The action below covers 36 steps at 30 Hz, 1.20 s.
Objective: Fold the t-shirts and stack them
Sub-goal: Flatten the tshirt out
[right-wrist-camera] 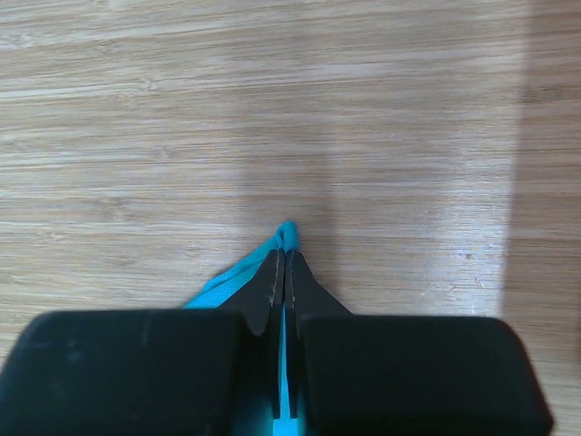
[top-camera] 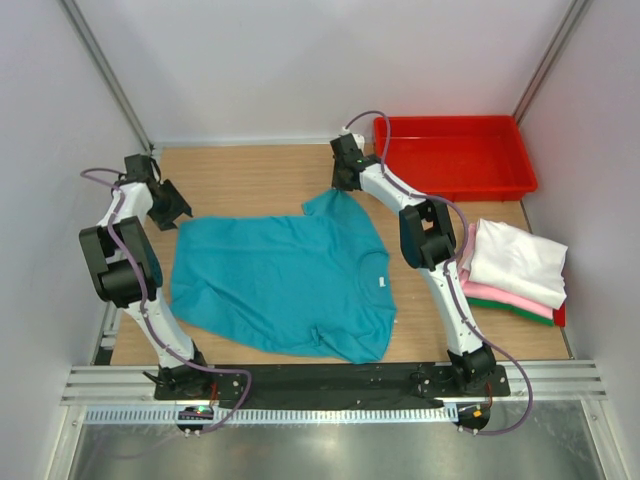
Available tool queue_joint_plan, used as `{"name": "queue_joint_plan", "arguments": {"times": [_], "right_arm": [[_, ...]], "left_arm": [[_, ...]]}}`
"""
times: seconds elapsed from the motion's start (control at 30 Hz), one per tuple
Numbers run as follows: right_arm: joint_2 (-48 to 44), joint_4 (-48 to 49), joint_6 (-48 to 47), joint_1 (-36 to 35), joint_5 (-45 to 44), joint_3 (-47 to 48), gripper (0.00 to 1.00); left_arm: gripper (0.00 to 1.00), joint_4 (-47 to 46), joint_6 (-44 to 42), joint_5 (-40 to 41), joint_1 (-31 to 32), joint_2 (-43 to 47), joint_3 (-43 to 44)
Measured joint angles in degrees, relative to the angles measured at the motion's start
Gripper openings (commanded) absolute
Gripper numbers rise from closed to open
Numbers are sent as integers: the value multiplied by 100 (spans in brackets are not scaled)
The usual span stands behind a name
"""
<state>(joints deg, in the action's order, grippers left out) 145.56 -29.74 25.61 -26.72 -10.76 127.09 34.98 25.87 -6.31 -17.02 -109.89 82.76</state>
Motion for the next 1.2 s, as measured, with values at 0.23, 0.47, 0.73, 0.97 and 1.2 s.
{"name": "queue_joint_plan", "arguments": {"times": [0.23,0.47,0.73,0.97,1.2], "right_arm": [[0,17,-24,0,-13,0,1],[0,22,-92,11,-9,0,1],[0,24,-92,11,66,0,1],[0,35,-122,28,68,0,1],[0,57,-149,76,111,0,1]], "left_arm": [[55,4,-42,76,0,-195,136],[56,2,-70,203,0,-793,459],[57,-98,-107,216,0,-874,647],[51,-234,-122,20,15,-962,533],[0,-398,-197,-59,17,-931,404]]}}
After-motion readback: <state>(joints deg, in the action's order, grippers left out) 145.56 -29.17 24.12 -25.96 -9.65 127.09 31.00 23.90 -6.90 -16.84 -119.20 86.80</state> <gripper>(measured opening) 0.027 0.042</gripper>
